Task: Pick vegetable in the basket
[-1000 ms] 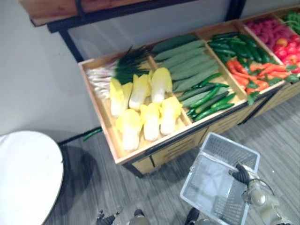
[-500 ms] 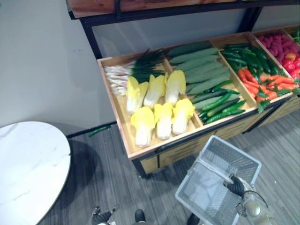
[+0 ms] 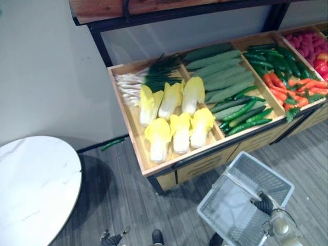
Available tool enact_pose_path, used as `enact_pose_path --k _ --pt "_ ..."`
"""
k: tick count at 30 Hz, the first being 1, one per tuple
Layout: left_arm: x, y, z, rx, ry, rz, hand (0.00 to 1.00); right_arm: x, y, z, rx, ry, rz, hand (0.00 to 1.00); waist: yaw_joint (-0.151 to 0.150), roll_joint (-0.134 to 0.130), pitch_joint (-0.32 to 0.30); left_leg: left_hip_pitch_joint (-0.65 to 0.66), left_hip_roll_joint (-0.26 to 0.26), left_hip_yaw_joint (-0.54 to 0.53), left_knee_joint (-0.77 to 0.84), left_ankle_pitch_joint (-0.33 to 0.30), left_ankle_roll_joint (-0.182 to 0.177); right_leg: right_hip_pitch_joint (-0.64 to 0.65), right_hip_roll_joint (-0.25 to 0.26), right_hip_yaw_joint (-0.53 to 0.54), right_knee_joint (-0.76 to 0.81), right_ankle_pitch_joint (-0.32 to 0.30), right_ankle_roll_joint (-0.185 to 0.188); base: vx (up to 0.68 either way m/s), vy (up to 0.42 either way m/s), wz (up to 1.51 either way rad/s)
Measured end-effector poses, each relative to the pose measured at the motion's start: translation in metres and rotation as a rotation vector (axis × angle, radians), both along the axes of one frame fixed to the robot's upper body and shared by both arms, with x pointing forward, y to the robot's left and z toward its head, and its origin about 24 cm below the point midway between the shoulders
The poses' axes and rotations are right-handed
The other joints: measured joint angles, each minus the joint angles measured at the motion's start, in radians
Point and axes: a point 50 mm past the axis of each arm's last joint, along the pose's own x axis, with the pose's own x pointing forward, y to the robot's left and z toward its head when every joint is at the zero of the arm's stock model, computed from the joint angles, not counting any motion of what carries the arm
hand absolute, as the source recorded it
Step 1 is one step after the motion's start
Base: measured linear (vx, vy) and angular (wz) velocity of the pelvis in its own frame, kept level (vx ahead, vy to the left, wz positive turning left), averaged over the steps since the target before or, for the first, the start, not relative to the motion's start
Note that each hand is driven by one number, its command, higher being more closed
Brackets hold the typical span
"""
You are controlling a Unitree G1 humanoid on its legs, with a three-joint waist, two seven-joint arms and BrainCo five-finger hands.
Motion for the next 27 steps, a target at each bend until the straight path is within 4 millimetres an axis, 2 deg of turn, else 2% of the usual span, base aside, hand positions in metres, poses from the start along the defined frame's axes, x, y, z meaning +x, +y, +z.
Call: enact_pose_path --k 8,11,15,17,21,27 --pt "0.000 0.003 0.001 0.001 -0.007 0.032 0.00 -0.004 -0.002 -0.004 0.009 0.017 -0.025 1.00 0.000 -0.001 0.000 0.017 -0.009 0.007 -0.001 0.004 0.006 0.000 -0.014 0.038 0.019 -0.004 0.004 -0.02 0.021 -0.03" --pt "0.014 0.007 0.009 0.037 -0.068 0.060 0.00 -0.010 -0.007 -0.009 0.014 0.034 -0.064 1.00 0.001 -0.003 -0.001 0.014 -0.008 0.006 -0.006 0.006 0.008 -0.004 -0.016 0.040 0.022 -0.010 0.008 -0.05 0.000 0.00" --pt "0.049 0.017 0.045 0.169 -0.294 0.132 0.00 -0.026 -0.016 -0.016 0.027 0.056 -0.166 1.00 0.002 -0.010 -0.006 -0.002 -0.013 -0.003 -0.007 0.012 0.009 -0.015 -0.024 0.034 0.027 -0.016 0.004 -0.02 0.012 0.06" --pt "0.060 0.019 0.061 0.220 -0.387 0.150 0.00 -0.037 -0.021 -0.021 0.029 0.086 -0.205 1.00 0.001 -0.012 -0.019 -0.004 -0.019 -0.011 -0.007 0.013 0.011 -0.014 -0.028 0.028 0.028 -0.015 0.005 0.02 0.019 0.10" --pt "0.076 0.017 0.086 0.277 -0.517 0.173 0.00 -0.051 -0.025 -0.029 0.036 0.130 -0.253 1.00 0.001 -0.021 -0.027 -0.013 -0.023 -0.026 -0.007 0.020 0.021 -0.013 -0.032 0.014 0.028 -0.010 0.011 0.03 0.014 0.11" --pt "0.092 0.010 0.108 0.357 -0.596 0.116 0.00 -0.059 -0.024 -0.035 0.045 0.152 -0.295 1.00 0.001 -0.022 -0.028 -0.014 -0.024 -0.029 -0.006 0.023 0.025 -0.013 -0.032 0.013 0.029 -0.006 0.006 0.01 0.002 0.01"
